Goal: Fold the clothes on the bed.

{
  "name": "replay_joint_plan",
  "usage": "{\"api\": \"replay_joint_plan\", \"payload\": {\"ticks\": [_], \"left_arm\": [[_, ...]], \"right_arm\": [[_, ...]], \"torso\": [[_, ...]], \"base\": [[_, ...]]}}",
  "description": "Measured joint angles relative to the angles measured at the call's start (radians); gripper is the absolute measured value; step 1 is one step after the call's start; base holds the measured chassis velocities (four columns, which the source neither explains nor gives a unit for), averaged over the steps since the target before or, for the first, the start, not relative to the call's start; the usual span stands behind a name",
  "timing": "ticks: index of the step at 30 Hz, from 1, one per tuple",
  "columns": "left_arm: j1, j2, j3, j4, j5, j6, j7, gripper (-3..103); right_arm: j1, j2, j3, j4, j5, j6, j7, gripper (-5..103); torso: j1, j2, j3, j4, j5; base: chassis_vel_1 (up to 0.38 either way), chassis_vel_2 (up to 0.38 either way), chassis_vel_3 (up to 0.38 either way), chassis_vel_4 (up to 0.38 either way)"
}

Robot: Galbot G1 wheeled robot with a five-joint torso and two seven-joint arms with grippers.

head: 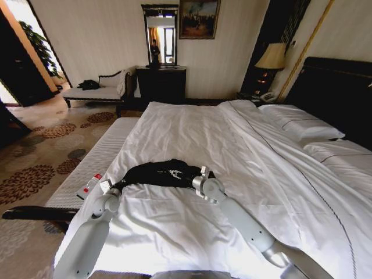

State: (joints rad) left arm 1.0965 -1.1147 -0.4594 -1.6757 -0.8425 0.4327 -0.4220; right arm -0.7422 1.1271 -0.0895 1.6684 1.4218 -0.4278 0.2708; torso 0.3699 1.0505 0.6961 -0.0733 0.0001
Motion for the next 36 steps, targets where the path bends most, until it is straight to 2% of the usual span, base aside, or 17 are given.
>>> {"api": "replay_joint_plan", "payload": {"ticks": [7,11,16,26,27,30,31,35,36], "left_arm": [[0.000,-0.002,0.000,0.002,0.003,0.000,0.001,0],[0.003,-0.003,0.000,0.001,0.005,0.000,0.001,0],[0.005,0.000,-0.004,-0.006,0.005,0.000,0.001,0],[0.002,-0.002,-0.003,-0.001,0.005,-0.001,0.002,0],[0.000,-0.003,-0.001,0.001,0.005,-0.001,0.002,0],[-0.004,-0.004,0.003,0.005,0.006,-0.002,0.002,0],[-0.004,-0.004,0.003,0.005,0.006,-0.002,0.002,0],[-0.008,-0.005,0.007,0.009,0.007,-0.002,0.001,0],[-0.008,-0.005,0.007,0.009,0.007,-0.002,0.001,0]], "right_arm": [[0.059,0.015,0.035,-0.042,0.008,0.024,0.010,100],[0.129,0.054,0.048,-0.149,-0.002,0.031,0.037,100],[0.177,0.081,0.045,-0.249,-0.030,-0.001,0.092,100],[0.175,0.081,0.048,-0.263,-0.053,-0.022,0.103,100],[0.169,0.077,0.048,-0.261,-0.053,-0.025,0.103,102],[0.154,0.069,0.040,-0.249,-0.054,-0.030,0.103,93],[0.154,0.069,0.040,-0.249,-0.054,-0.030,0.103,93],[0.144,0.073,0.028,-0.245,-0.064,-0.033,0.102,72],[0.144,0.074,0.027,-0.246,-0.064,-0.033,0.102,72]], "torso": [[0.000,0.000,0.000,0.0000,-0.0001],[0.000,0.000,0.000,0.0002,0.0000],[0.000,0.000,0.000,0.0002,0.0000],[0.000,0.000,0.000,0.0002,0.0000],[0.000,0.000,0.000,0.0002,-0.0001],[0.000,0.000,0.000,0.0001,0.0000],[0.000,0.000,0.000,0.0001,0.0000],[0.000,0.000,0.000,0.0002,0.0000],[0.000,0.000,0.000,0.0002,0.0000]], "base": [[0.000,0.000,0.000,0.000],[0.000,0.000,0.000,0.000],[0.000,0.000,0.000,0.000],[0.000,0.000,0.000,0.000],[0.000,0.000,0.000,0.000],[0.000,0.000,0.000,0.000],[0.000,0.000,0.000,0.000],[0.000,0.000,0.000,0.000],[0.000,0.000,0.000,0.000]]}}
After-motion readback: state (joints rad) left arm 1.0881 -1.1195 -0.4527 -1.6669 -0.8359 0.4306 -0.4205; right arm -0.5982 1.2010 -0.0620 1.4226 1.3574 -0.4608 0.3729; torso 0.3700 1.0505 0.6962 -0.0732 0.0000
